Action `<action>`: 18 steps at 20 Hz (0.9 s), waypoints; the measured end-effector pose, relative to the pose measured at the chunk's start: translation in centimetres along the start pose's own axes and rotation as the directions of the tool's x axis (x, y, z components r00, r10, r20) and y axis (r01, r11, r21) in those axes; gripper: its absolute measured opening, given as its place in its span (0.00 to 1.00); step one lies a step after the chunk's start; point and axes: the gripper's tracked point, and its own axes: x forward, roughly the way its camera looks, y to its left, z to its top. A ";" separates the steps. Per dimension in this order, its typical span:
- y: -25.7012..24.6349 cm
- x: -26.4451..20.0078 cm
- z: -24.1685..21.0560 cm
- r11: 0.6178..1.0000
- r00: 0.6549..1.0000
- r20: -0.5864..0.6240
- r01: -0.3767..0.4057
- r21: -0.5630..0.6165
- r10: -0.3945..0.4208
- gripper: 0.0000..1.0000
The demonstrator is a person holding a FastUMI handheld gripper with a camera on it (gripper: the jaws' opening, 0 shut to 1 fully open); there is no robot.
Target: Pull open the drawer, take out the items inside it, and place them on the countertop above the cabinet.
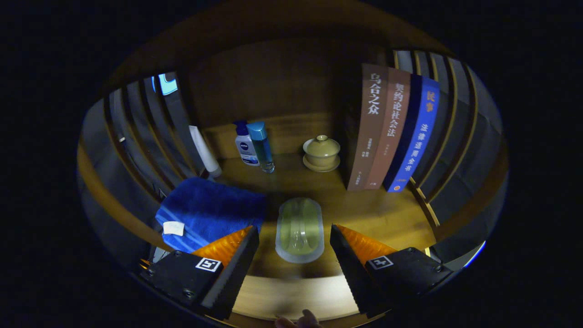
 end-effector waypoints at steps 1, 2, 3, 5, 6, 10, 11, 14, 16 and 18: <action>0.0 -1.2 -0.5 1.000 1.000 0.020 -0.004 -0.005 0.004 1.00; 0.0 -2.5 -0.8 1.000 0.999 0.043 -0.007 -0.011 0.007 1.00; 0.3 -4.1 -1.0 1.000 0.997 0.076 -0.018 -0.019 0.019 1.00; 0.5 -7.3 -1.2 0.999 0.987 0.158 -0.029 -0.031 0.034 1.00; 0.6 -9.0 -1.4 0.999 0.977 0.210 -0.038 -0.029 0.043 1.00; 0.8 -15.6 -3.7 0.997 0.924 0.375 -0.066 -0.027 0.071 1.00; 0.4 -17.0 -4.7 0.997 0.909 0.410 -0.067 -0.026 0.071 1.00; -0.3 -20.0 -8.1 0.997 0.868 0.491 -0.067 -0.028 0.072 1.00; -0.9 -20.9 -11.5 0.998 0.852 0.519 -0.060 -0.031 0.068 1.00; -1.5 -20.6 -15.0 0.998 0.857 0.512 -0.052 -0.033 0.061 0.99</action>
